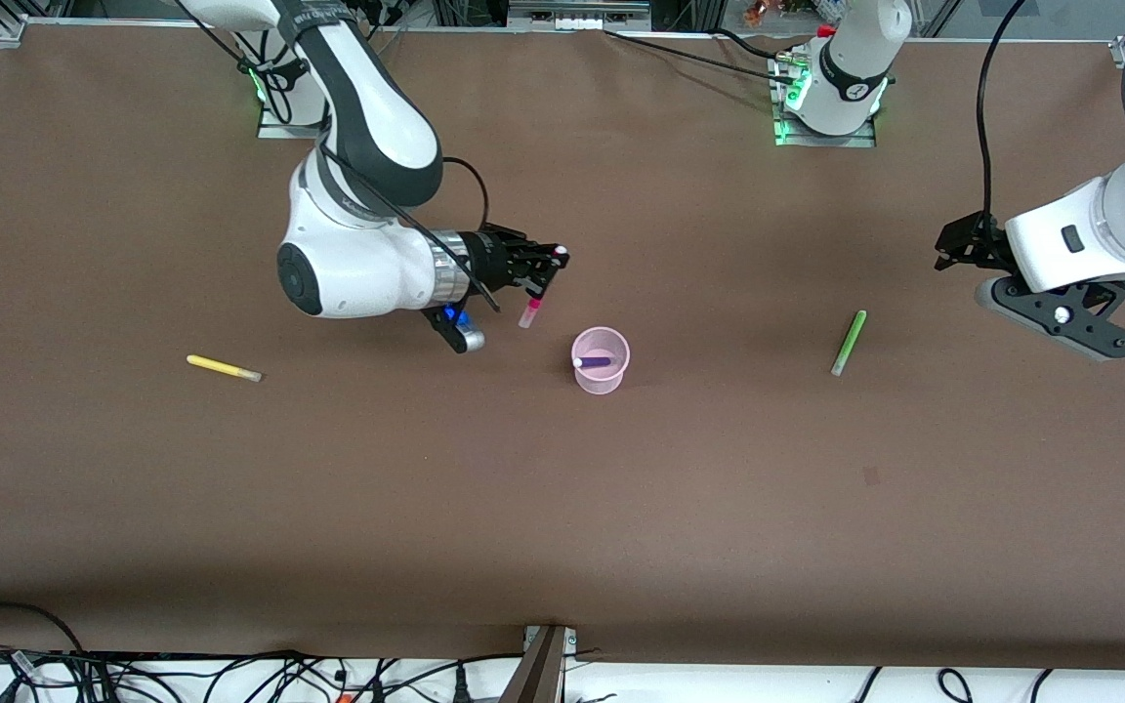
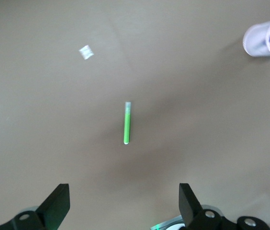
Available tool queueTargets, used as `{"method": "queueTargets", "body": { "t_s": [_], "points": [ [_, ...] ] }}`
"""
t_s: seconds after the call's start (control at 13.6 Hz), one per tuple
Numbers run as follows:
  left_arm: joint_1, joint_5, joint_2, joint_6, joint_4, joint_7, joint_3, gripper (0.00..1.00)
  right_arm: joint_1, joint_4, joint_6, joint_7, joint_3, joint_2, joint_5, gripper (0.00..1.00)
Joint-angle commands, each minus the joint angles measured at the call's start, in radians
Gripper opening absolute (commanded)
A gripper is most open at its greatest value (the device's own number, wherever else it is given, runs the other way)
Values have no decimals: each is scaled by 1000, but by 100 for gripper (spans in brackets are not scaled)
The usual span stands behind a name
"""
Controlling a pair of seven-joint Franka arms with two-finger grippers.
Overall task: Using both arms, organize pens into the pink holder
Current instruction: 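Carry the pink marker over the pink cup with the right gripper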
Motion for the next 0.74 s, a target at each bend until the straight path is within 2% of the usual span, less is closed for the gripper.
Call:
{"method": "queueTargets", "body": {
  "t_s": [0.0, 0.15, 0.22, 0.37, 0.66],
  "points": [
    [-48, 4, -115, 74, -136, -122, 67, 100, 23, 61, 67, 26, -1, 83, 130, 0],
    [-37, 2, -232, 244, -292, -202, 70, 100, 41, 107, 93, 29, -1, 126, 172, 0],
    [-36, 2, -260, 304, -343, -268, 90, 100, 44, 127, 107, 29, -1, 140, 187, 0],
    [-42, 1, -268, 335, -359, -368, 122, 100, 46, 142, 134, 26, 2, 168, 229, 0],
    [0, 7, -242, 347, -353, -357, 122, 100, 76, 201, 202, 26, 5, 231, 241, 0]
  ]
}}
